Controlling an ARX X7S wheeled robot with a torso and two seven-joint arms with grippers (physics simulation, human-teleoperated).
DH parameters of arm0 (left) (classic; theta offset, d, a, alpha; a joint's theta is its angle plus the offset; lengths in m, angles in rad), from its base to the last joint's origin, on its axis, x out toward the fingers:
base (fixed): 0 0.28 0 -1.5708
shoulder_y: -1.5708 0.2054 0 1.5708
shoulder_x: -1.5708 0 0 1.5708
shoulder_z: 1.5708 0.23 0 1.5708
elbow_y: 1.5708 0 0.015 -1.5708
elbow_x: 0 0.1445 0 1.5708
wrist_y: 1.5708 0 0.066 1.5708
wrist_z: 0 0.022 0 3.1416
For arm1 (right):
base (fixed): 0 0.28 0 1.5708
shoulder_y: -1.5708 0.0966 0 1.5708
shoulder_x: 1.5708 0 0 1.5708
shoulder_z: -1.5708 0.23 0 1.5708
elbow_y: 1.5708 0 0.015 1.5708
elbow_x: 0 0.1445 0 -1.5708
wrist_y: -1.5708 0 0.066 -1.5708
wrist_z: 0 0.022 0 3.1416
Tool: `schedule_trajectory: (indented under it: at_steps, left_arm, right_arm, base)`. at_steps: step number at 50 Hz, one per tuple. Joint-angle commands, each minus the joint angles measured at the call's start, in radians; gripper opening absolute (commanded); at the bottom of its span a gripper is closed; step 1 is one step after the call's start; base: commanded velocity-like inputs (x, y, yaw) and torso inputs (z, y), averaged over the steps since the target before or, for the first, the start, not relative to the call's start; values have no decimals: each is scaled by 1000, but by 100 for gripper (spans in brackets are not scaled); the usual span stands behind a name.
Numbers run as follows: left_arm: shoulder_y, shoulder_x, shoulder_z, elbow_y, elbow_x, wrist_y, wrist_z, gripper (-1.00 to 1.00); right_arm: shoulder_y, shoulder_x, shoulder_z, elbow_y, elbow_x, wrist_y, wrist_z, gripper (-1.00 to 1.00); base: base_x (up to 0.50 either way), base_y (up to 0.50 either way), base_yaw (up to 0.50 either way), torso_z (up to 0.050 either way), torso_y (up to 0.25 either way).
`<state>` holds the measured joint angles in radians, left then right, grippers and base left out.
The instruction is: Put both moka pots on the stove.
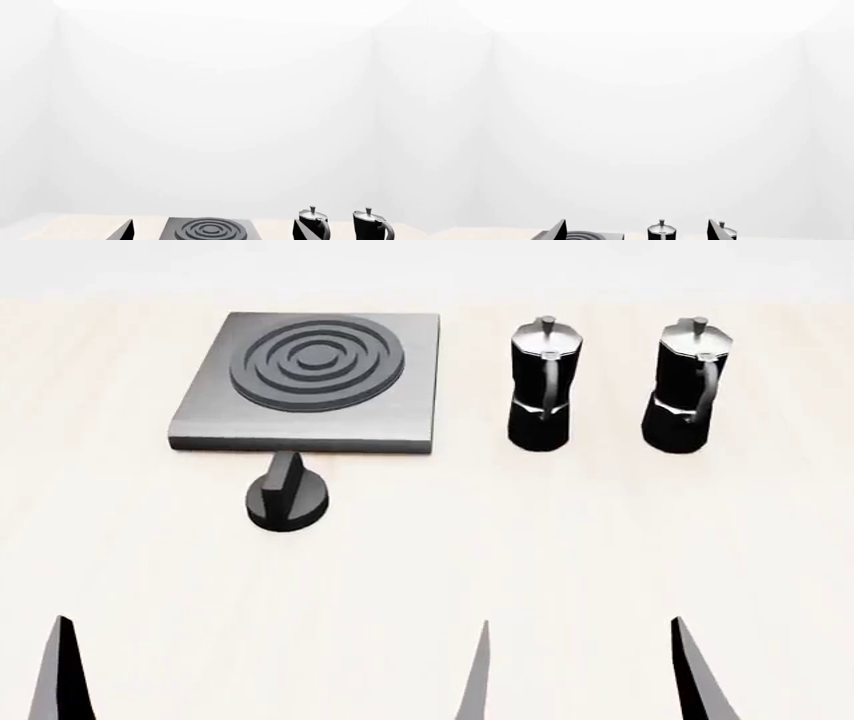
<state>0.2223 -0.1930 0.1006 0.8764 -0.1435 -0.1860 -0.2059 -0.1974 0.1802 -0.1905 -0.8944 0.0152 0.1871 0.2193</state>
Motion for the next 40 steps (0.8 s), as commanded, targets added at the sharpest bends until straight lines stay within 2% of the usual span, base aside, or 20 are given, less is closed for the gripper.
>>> schedule_trajectory:
  at_steps: [1, 40]
  left_arm:
    - [-2, -8, 8, -9, -1, 7, -10, 100]
    - [-6, -34, 21, -24, -11, 22, -40, 100]
  right_arm:
    - [3, 9, -4, 5, 4, 4, 11, 100]
    - [11, 33, -18, 18, 21, -2, 45, 100]
  base:
    - [168, 0, 0, 0, 0]
    - [169, 0, 0, 0, 0]
